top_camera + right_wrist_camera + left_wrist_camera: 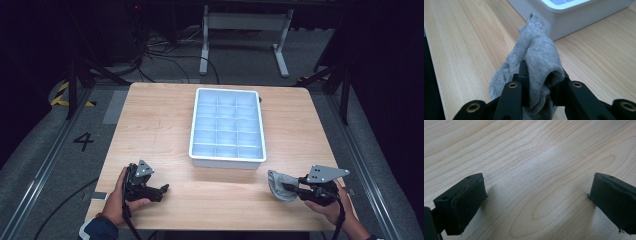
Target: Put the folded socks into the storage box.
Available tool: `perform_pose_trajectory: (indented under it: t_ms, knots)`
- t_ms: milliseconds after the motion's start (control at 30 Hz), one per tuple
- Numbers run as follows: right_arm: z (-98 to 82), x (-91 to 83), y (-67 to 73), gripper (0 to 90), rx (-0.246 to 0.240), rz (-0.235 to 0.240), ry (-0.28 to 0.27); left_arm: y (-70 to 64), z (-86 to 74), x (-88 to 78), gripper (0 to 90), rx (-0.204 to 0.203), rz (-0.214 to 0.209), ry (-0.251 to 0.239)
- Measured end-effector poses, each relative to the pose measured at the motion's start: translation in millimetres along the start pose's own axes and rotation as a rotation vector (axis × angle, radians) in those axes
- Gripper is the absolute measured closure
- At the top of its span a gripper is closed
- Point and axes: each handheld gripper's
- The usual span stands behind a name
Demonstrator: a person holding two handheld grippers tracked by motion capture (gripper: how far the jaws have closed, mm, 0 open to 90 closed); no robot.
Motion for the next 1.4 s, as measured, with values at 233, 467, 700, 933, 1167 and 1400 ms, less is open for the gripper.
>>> perform_pose_trajectory:
  t_ms: [233, 467, 700, 933, 1167, 1400]
  knots:
    - [-0.2, -7.6, -6.7, 74.6, 0.016, -0.038, -0.021, 0.2, 0.2, 0.1, 0.7, 0.0, 0.001, 0.002]
    - [-0.9, -15.8, -13.5, 74.6, 0.033, -0.06, -0.04, 0.3, 0.2, 0.1, 0.7, 0.001, 0.001, 0.001]
    - [-0.1, -24.9, -22.3, 74.6, 0.051, -0.075, -0.067, 0.7, -0.1, 0.1, 0.9, 0.003, -0.003, -0.001]
    - [6.9, -30.8, -39.5, 74.5, 0.074, -0.113, -0.095, 0.4, -0.2, 0.2, 0.9, -0.002, -0.002, -0.003]
    - [12.6, -31.6, -51.6, 74.5, 0.083, -0.119, -0.105, 0.4, -0.2, 0.2, 0.9, -0.003, -0.002, -0.003]
    - [24.1, -30.2, -57.8, 74.4, 0.071, -0.115, -0.103, 0.5, -0.3, 0.2, 0.9, -0.002, -0.003, -0.004]
Point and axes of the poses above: each handheld gripper's, and its own axes: x roughly forward along the jaws, z roughly out of its top, y roughly to its left, and after that the axes turned 1 degree about -z, right-handed
